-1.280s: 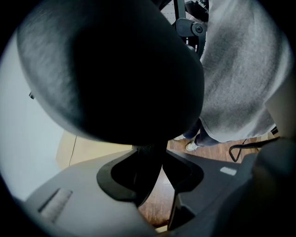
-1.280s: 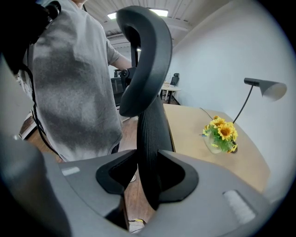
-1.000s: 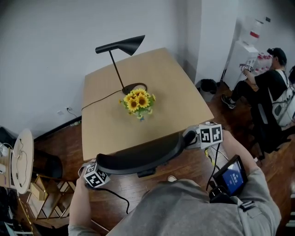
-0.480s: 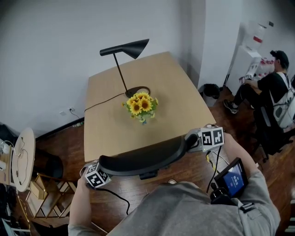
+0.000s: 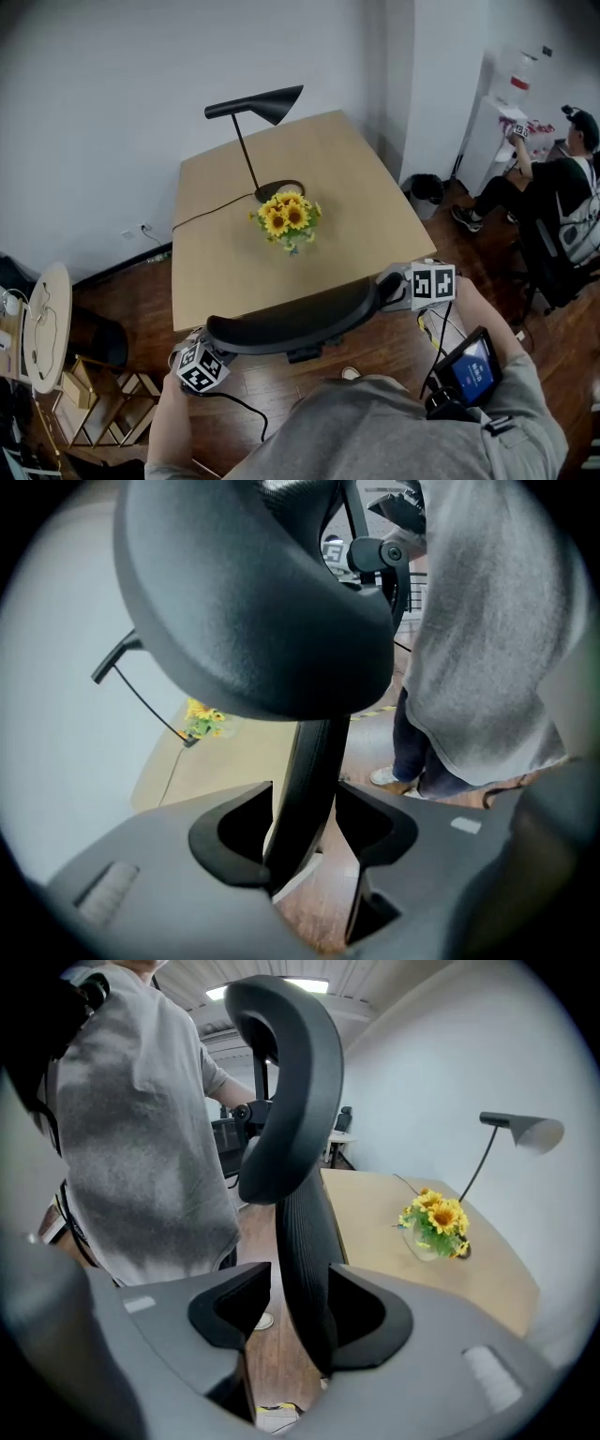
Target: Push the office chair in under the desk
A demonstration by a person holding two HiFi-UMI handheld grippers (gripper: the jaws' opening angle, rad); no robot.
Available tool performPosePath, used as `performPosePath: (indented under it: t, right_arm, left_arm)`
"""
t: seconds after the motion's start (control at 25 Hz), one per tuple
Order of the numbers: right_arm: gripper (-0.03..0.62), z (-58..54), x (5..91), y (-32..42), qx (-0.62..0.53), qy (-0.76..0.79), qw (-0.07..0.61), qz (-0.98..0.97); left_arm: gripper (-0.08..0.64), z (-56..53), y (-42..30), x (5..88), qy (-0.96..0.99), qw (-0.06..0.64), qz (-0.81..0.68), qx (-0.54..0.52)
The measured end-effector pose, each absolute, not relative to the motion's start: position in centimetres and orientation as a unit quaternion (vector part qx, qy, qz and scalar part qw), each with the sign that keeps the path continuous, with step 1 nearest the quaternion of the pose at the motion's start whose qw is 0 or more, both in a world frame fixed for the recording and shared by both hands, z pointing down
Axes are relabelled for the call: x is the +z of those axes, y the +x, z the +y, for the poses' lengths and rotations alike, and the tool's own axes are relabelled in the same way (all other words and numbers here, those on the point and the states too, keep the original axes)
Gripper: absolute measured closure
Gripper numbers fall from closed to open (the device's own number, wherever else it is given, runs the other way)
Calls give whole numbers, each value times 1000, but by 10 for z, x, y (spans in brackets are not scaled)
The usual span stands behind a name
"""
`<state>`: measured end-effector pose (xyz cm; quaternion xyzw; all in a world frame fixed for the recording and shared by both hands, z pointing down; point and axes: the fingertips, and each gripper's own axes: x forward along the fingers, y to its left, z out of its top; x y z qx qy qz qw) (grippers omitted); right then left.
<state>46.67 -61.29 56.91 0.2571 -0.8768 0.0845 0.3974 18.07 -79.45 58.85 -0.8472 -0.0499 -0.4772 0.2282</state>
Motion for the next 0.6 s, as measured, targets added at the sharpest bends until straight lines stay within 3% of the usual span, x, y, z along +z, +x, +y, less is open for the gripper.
performPosePath:
  t: [0.2,0.28,0.36,0.52,0.6]
  right_arm:
    - [383,-609,546,478,62,349,360,-863]
    - [393,-600,533,477,53,391,341,-853]
    - [429,-591,525,474,44,426,329,-841]
    - [586,-570,510,466,38,490,308,-815]
    - [586,-562,501,461,41,510,290,-808]
  left_arm:
    - [339,-806,165,567,-906,183,68,-376]
    - [364,-805,154,552,-927,148,112,-326]
    - [424,-802,144,539,-941,116,150,-280]
    - [554,-785,130,516,-957,65,193,-207]
    - [554,-771,128,507,-962,53,193,-186]
